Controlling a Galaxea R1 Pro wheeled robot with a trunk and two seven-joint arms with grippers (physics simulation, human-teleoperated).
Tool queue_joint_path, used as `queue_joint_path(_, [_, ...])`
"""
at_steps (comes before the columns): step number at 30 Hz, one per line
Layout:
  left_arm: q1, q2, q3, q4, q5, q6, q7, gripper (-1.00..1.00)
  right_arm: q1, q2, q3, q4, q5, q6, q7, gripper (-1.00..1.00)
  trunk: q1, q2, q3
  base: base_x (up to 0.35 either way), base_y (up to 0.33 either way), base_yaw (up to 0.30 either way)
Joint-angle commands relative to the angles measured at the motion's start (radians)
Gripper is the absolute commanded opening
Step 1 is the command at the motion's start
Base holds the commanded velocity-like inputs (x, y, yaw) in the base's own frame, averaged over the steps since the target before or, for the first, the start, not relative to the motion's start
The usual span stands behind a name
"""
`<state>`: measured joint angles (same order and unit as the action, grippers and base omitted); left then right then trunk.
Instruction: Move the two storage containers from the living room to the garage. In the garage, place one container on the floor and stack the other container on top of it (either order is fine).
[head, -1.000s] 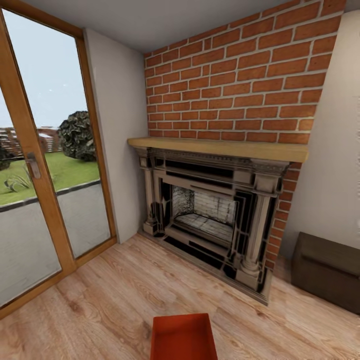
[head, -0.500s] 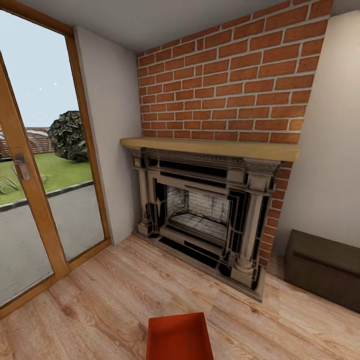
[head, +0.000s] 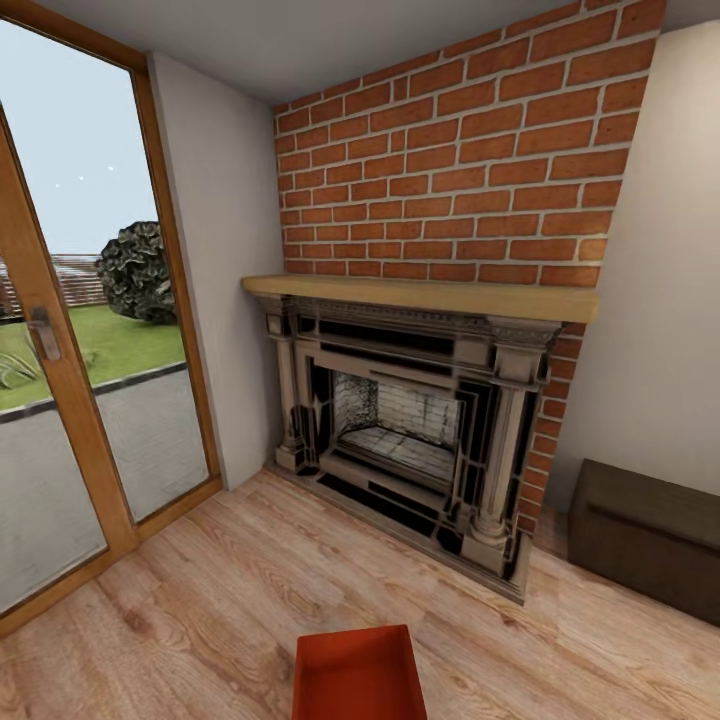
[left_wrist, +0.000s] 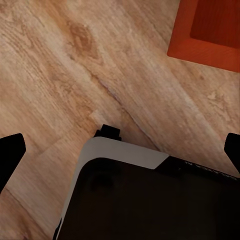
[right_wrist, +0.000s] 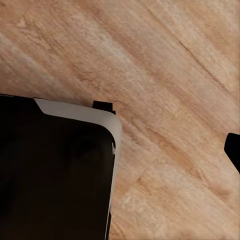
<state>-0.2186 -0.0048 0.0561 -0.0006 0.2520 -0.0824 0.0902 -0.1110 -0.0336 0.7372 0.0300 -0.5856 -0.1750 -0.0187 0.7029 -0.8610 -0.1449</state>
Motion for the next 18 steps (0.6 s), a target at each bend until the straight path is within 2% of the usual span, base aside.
queue_joint_path(1, [-0.001,-0.001,0.005,0.001,0.001,-0.003,0.002,1.00,-0.001,0.001,0.008,0.002,-0.005,-0.003,0.000,1.00,0.000,-0.001,-0.001,0.000,-0.010,0.000])
queue_joint_path(11, [-0.001,-0.003,0.005,0.001,0.002,-0.003,0.003,1.00,-0.001,0.000,0.008,0.002,-0.005,0.000,-0.002,1.00,0.000,-0.001,-0.001,0.000,-0.161,0.000])
queue_joint_path(18, [-0.001,-0.002,0.005,0.001,0.002,-0.004,0.003,1.00,-0.001,0.000,0.008,0.002,-0.006,0.000,-0.003,1.00,0.000,-0.001,-0.001,0.000,-0.044,0.000])
